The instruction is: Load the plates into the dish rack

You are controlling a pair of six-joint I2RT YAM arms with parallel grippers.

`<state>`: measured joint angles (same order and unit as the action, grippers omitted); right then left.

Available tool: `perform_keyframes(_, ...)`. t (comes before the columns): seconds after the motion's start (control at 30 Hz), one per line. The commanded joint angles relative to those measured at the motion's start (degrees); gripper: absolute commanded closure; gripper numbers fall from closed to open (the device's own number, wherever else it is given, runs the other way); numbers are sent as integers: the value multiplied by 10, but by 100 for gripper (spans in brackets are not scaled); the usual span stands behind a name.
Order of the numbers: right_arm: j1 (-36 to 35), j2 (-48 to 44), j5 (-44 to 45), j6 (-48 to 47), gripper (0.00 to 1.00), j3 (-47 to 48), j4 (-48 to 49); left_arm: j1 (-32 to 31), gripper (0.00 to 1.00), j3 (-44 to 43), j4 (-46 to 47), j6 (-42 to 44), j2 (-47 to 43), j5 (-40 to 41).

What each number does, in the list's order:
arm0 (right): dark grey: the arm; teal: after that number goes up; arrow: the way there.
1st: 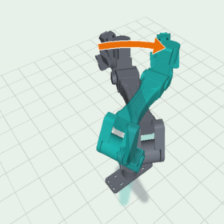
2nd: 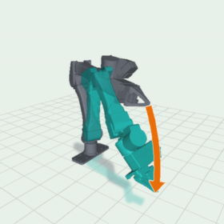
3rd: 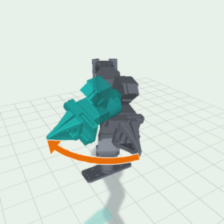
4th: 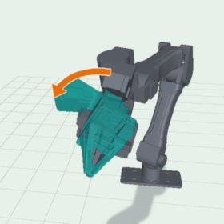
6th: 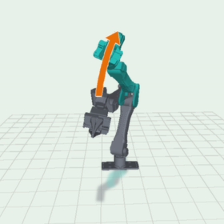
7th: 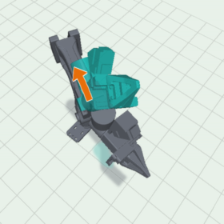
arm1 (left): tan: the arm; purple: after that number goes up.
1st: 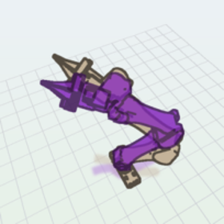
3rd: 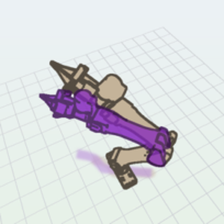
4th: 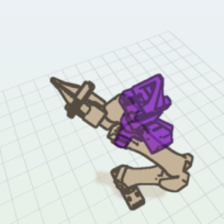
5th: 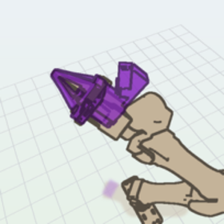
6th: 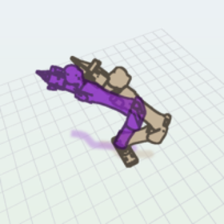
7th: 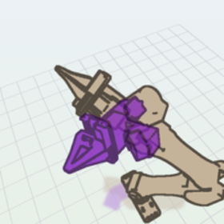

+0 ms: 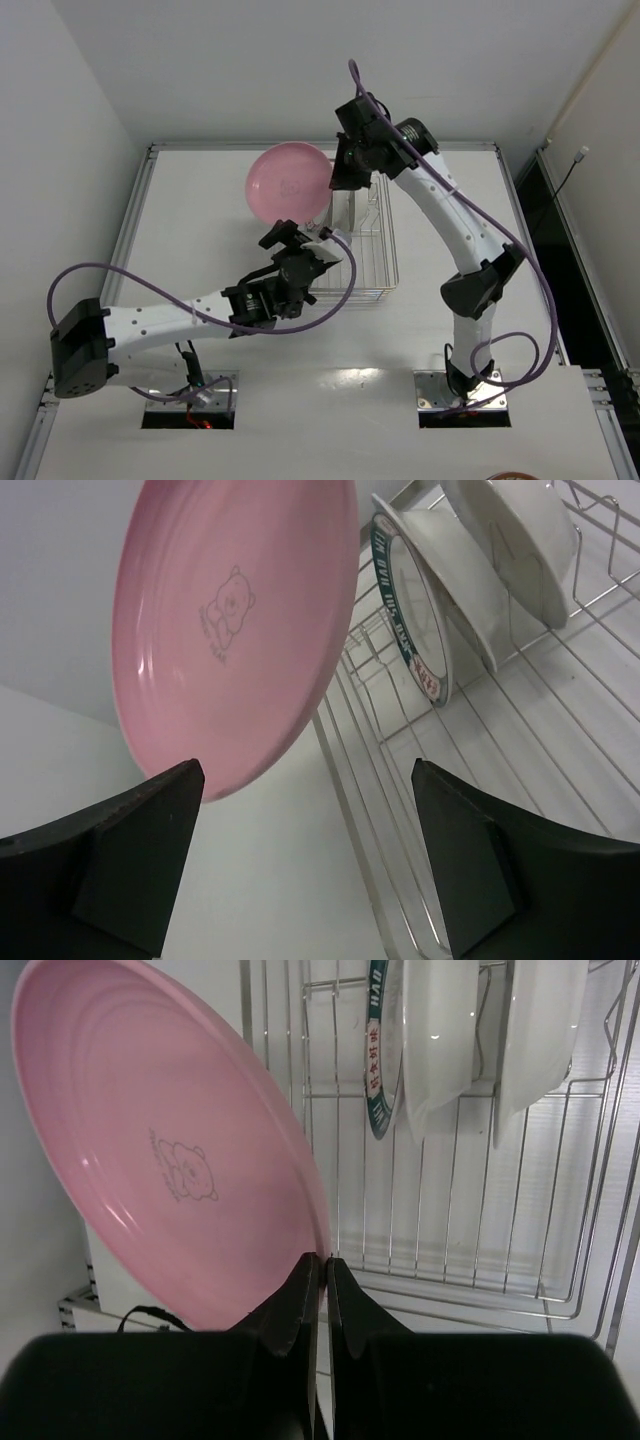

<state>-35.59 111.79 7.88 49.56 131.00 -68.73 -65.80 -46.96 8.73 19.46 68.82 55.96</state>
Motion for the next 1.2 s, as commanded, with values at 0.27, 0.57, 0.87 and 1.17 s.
perform_keyframes(0.27,18,-76,-65,7,100,-12,-4,21,34,-9,209,102,90,28)
perform_keyframes(0.57,35,-93,-140,-5,79,-24,25,44,100,-119,80,17,101,-16)
perform_keyframes(0.87,108,-196,-112,-37,0,-27,82,162,100,-282,-94,-200,61,-183)
perform_keyframes(1.17,160,-254,-144,-61,0,-129,92,383,100,-327,-70,-478,94,-641)
